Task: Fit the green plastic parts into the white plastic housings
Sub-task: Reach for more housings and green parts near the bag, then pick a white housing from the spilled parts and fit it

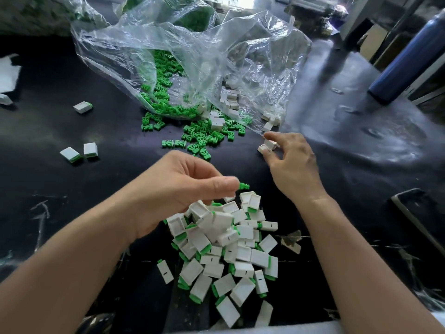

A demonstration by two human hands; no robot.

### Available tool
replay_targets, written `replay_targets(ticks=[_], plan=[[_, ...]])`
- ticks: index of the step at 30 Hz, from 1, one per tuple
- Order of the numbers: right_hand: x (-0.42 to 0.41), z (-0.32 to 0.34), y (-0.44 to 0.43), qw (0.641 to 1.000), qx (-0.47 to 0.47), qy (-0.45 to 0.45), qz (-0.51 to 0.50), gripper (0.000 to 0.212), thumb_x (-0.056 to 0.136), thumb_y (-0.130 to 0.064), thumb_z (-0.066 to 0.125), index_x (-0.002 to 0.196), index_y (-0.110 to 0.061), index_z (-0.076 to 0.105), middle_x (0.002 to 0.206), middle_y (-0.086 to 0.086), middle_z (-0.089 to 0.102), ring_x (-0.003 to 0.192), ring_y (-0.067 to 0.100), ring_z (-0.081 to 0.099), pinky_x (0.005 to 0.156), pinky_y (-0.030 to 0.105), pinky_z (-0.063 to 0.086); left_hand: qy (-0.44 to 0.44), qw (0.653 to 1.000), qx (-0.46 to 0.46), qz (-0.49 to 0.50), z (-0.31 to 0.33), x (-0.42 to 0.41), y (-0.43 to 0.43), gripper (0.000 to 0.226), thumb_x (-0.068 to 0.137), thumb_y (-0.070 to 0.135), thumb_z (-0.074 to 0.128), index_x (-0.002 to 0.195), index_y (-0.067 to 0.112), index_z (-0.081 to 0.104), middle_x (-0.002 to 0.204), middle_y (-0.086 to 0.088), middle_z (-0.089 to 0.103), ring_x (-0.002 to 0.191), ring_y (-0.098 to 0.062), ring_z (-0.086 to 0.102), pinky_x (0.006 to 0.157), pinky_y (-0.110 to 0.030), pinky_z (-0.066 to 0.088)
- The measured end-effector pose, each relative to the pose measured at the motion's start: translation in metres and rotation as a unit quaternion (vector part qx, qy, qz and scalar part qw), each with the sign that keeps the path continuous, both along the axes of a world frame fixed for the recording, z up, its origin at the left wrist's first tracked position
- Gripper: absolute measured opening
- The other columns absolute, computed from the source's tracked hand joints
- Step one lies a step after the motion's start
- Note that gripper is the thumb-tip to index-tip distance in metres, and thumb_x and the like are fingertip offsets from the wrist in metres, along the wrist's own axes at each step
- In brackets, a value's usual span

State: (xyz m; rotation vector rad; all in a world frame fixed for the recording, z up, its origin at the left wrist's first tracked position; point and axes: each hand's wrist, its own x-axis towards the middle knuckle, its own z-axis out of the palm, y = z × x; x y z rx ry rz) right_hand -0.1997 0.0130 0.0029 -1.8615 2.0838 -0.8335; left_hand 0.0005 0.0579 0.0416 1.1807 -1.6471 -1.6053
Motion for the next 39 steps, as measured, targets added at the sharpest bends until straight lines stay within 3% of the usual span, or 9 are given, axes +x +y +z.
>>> replay_targets(ticks=[6, 9, 14, 19, 22, 27, 31, 35, 39], plan=[[0.002, -0.009, -0.003, 0.993, 0.048, 0.094, 0.045, 0.044, 0.091, -0.005, 0.048, 0.133, -0.019, 0.050, 0.149, 0.003, 0.033, 0.136, 0.022, 0.026, 0.110, 0.038, 0.022, 0.060, 0.988, -0.004, 0.141, 0.001, 0.002, -0.006, 0.031, 0.049, 0.043, 0.068, 0.064, 0.017, 0.074, 0.044, 0.007, 0.045, 0.041, -0.004, 0.034, 0.037, -0.012, 0.026], [0.002, -0.008, -0.002, 0.992, 0.026, 0.111, 0.060, 0.037, 0.089, 0.000, 0.050, 0.122, -0.013, 0.059, 0.140, 0.005, 0.046, 0.129, 0.024, 0.038, 0.107, 0.036, 0.028, 0.069, 0.976, 0.014, 0.206, -0.001, 0.003, -0.009, 0.012, 0.062, 0.027, 0.069, 0.060, 0.015, 0.072, 0.045, 0.006, 0.049, 0.040, -0.004, 0.035, 0.036, -0.013, 0.024], [0.001, -0.003, -0.001, 0.996, 0.024, 0.071, 0.047, 0.023, 0.085, -0.007, 0.062, 0.107, -0.009, 0.067, 0.116, 0.007, 0.054, 0.109, 0.024, 0.051, 0.088, 0.018, 0.030, 0.052, 0.951, 0.000, 0.306, -0.009, 0.007, -0.019, 0.016, 0.082, 0.006, 0.063, 0.069, 0.015, 0.068, 0.045, 0.009, 0.055, 0.039, -0.001, 0.040, 0.035, -0.013, 0.029], [0.004, 0.001, 0.000, 0.998, 0.033, 0.044, 0.041, 0.032, 0.080, -0.022, 0.071, 0.111, -0.012, 0.066, 0.113, 0.006, 0.053, 0.106, 0.021, 0.052, 0.087, 0.018, 0.030, -0.146, 0.930, -0.114, 0.319, -0.018, 0.020, -0.027, 0.014, 0.077, 0.014, 0.072, 0.085, 0.026, 0.069, 0.075, 0.010, 0.066, 0.062, -0.001, 0.057, 0.058, -0.021, 0.041], [0.004, 0.000, 0.001, 0.998, 0.035, 0.046, 0.038, 0.031, 0.080, -0.024, 0.070, 0.109, -0.013, 0.066, 0.114, 0.004, 0.052, 0.105, 0.019, 0.051, 0.085, 0.018, 0.030, -0.321, 0.898, -0.153, 0.257, -0.023, 0.029, -0.032, 0.050, 0.069, 0.023, 0.079, 0.116, 0.025, 0.063, 0.110, -0.005, 0.062, 0.093, -0.020, 0.061, 0.076, -0.025, 0.040], [0.005, -0.002, 0.001, 0.997, 0.035, 0.054, 0.038, 0.028, 0.080, -0.027, 0.070, 0.106, -0.016, 0.066, 0.112, 0.002, 0.052, 0.105, 0.019, 0.051, 0.084, 0.020, 0.031, -0.412, 0.872, -0.177, 0.194, -0.031, 0.022, -0.035, 0.060, 0.071, 0.036, 0.077, 0.125, 0.017, 0.058, 0.118, -0.010, 0.051, 0.105, -0.026, 0.056, 0.090, -0.028, 0.038], [0.008, -0.002, 0.000, 0.997, 0.032, 0.051, 0.039, 0.029, 0.080, -0.029, 0.070, 0.106, -0.016, 0.066, 0.107, 0.000, 0.050, 0.101, 0.020, 0.053, 0.085, 0.022, 0.033, -0.371, 0.882, -0.246, 0.156, -0.034, 0.007, -0.034, 0.033, 0.081, 0.014, 0.068, 0.114, 0.013, 0.066, 0.113, -0.008, 0.056, 0.097, -0.024, 0.058, 0.089, -0.021, 0.036], [0.008, -0.003, 0.001, 0.997, 0.028, 0.047, 0.049, 0.027, 0.080, -0.030, 0.070, 0.104, -0.018, 0.067, 0.105, -0.001, 0.051, 0.102, 0.018, 0.052, 0.084, 0.023, 0.033, -0.242, 0.932, -0.236, 0.129, -0.035, -0.004, -0.028, 0.034, 0.084, -0.004, 0.058, 0.113, 0.012, 0.066, 0.099, -0.001, 0.061, 0.090, -0.012, 0.060, 0.079, -0.003, 0.040], [0.009, -0.001, 0.003, 0.998, 0.010, 0.002, 0.067, 0.026, 0.077, -0.029, 0.073, 0.101, -0.019, 0.069, 0.099, -0.002, 0.054, 0.094, 0.018, 0.055, 0.087, 0.028, 0.041, -0.145, 0.956, -0.204, 0.154, -0.034, -0.006, -0.026, 0.034, 0.085, -0.004, 0.059, 0.112, 0.014, 0.067, 0.099, -0.001, 0.067, 0.090, -0.008, 0.063, 0.084, -0.010, 0.046]])
